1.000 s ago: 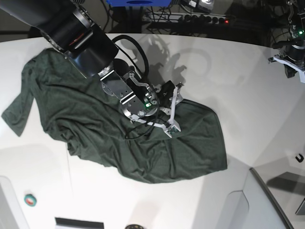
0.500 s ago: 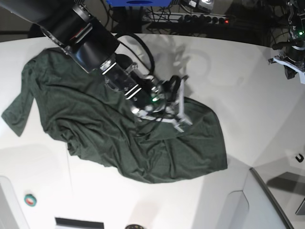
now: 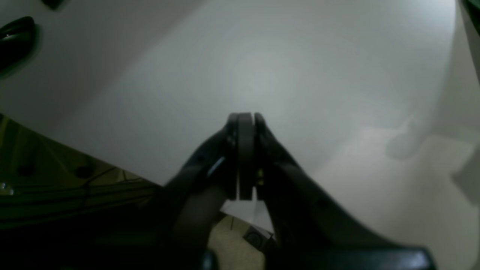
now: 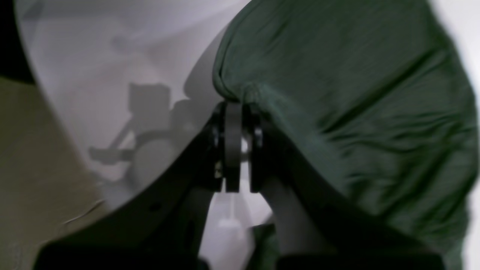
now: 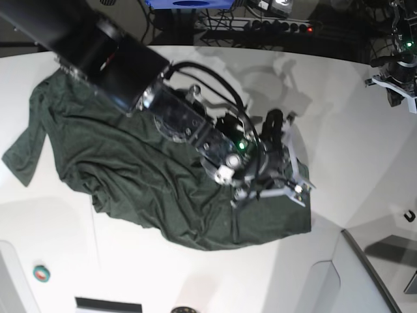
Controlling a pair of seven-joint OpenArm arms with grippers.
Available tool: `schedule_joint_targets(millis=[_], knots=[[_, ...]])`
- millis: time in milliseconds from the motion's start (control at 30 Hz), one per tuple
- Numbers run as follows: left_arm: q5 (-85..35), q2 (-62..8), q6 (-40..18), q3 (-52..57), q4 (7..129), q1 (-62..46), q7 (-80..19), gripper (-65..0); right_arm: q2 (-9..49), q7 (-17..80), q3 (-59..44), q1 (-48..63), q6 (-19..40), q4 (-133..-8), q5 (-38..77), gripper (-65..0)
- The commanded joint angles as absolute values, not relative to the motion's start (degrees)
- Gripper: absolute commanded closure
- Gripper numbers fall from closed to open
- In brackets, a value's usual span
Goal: Layout the t-shirt on the table in an organized manner, then fold the t-shirt properly
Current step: 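Grasp opposite shirt edges with both grippers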
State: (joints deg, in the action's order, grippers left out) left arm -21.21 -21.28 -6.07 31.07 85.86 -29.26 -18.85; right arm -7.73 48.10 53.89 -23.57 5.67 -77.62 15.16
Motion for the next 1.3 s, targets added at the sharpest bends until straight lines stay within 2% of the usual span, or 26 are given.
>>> schedule_joint_targets(millis=[0, 267, 333, 400, 467, 533, 633, 700, 867, 967, 1033, 1067, 1133, 1267], knots=[[-21.4, -22.4, -5.8, 31.6, 86.5, -29.4, -17.6, 0.0, -8.6, 45.2, 53.8, -26.0, 5.9, -76.4, 15.2, -1.7], [-21.4, -22.3, -5.8, 31.6, 86.5, -29.4, -17.7, 0.0, -8.6, 25.7, 53.8, -36.0, 5.7, -51.6, 15.3, -3.0], [-21.4, -22.1, -5.8, 31.5, 86.5, -29.4, -17.7, 0.0, -8.9, 21.4, 53.8, -37.3, 5.6, -46.7, 15.3, -11.7], [-21.4, -21.3, -5.8, 31.5, 86.6, -29.3, -17.7, 0.0, -9.0, 20.3, 53.8, -38.5, 4.1, -44.0, 15.3, -30.6], [-21.4, -20.8, -5.8, 30.5, 86.8, -28.9, -17.7, 0.0, -8.9, 20.4, 53.8, -38.7, 0.0, -44.5, 15.3, -45.8], [-21.4, -20.9, -5.8, 27.2, 86.6, -28.0, -17.7, 0.0, -8.5, 24.4, 53.7, -38.3, -3.0, -48.0, 15.3, -44.7], [-21.4, -20.6, -5.8, 23.3, 87.2, -27.3, -17.7, 0.0, -6.0, 32.5, 52.0, -35.7, -3.2, -57.5, 15.3, -39.3], [-21.8, -20.1, -5.8, 21.1, 88.0, -25.9, -17.6, 0.0, -3.8, 35.5, 48.0, -31.9, -3.2, -65.5, 15.3, -37.1], [-21.5, -15.2, -5.5, 19.7, 88.2, -17.7, -17.8, 0.0, 3.7, 39.2, 34.1, -17.6, -3.2, -86.3, 15.2, -37.1], [-21.5, -11.7, -5.5, 19.6, 88.3, -12.7, -20.6, -25.3, 9.3, 39.5, 29.6, -8.8, -3.1, -95.1, 15.2, -37.1], [-21.5, -9.8, -5.5, 19.5, 87.1, -8.7, -23.2, -38.2, 13.0, 39.3, 27.4, -3.6, -3.1, -99.0, 15.2, -37.1], [-21.5, -9.0, -5.5, 18.7, 85.4, -6.5, -23.8, -41.0, 14.5, 39.3, 26.2, -1.2, -3.1, -100.7, 15.2, -36.9], [-21.5, -8.7, -5.5, 16.0, 80.7, -2.1, -24.0, -41.0, 16.7, 39.2, 23.3, 3.2, -3.1, -103.2, 15.2, -36.9], [-21.5, -8.4, -5.5, 9.4, 69.8, 5.6, -23.9, -36.4, 18.3, 39.2, 15.0, 10.7, -3.0, -106.5, 15.2, -36.9]])
